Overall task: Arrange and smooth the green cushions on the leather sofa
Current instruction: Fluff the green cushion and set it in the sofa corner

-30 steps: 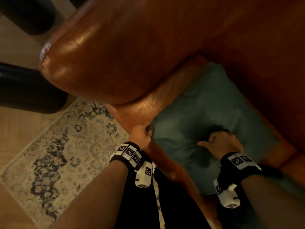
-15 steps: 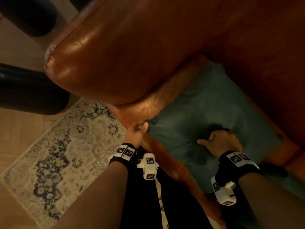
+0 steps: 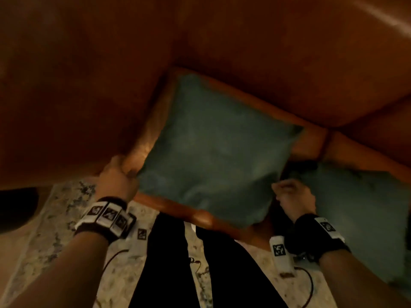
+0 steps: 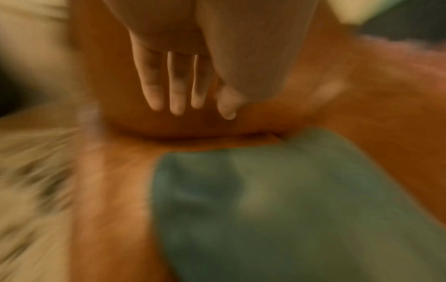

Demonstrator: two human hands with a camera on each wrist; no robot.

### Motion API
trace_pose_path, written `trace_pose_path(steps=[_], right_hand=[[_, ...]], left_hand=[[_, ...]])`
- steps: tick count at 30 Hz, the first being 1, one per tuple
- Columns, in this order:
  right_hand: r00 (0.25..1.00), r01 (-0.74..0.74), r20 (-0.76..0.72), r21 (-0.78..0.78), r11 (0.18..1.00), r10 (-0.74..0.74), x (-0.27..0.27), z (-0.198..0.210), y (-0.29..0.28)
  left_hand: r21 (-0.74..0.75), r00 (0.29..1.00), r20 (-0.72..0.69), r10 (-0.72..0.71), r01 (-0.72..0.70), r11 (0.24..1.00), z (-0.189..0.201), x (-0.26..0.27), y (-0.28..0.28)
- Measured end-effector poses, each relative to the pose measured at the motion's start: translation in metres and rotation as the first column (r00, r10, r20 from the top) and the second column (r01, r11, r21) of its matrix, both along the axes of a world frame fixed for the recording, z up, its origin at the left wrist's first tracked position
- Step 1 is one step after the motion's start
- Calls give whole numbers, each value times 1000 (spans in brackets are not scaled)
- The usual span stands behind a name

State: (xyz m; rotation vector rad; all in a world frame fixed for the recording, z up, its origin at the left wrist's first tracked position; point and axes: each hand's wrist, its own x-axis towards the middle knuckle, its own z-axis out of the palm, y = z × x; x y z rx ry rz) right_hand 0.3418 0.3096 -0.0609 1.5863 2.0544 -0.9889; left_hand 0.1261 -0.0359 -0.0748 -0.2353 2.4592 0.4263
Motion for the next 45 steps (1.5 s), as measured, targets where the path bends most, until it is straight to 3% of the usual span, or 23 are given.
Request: trace_pose_path(steps=[2,5,7,9,11,13,19,27,33,40,45], right_hand=[[981,186,55,-35,982,-184,45,-15,1],[954,289,120,-131,949,-274,85,-33,-14],[933,351,163,-200,915,-322,96,-46,-26],[902,430,189,-284,857,-389,104,-67,-36],[878,479,178,-367,798,-445,106,-86,-50],[868,485,128,-431,761,-480,101,-93,-59],[731,642,101,-438,629,-675,87,-101,-69],[670,661,51,-495,564,-741,60,-86,-84],[491,848,161,-316,427,-856,72,-95,-101],[543,815,186,-348,462,-818,60,-106,-103],[484,852,151,-305,425,-862,60,-115,-104]], left_hand=[[75,953,-132,-271,283,956,7,5,41],[85,740,-254,-623,659,748,22,23,128],[16,610,-180,-772,786,618,25,34,180],[-52,552,-2,-834,833,551,19,39,216],[-102,563,130,-816,827,554,7,38,234],[-132,558,173,-812,830,542,-4,32,241],[-134,513,190,-837,858,495,-14,13,242],[-138,482,203,-852,876,462,-14,3,250],[-102,474,214,-854,880,463,-12,9,248],[-111,455,194,-869,890,442,-21,7,241],[-104,445,201,-873,896,432,-22,6,240]])
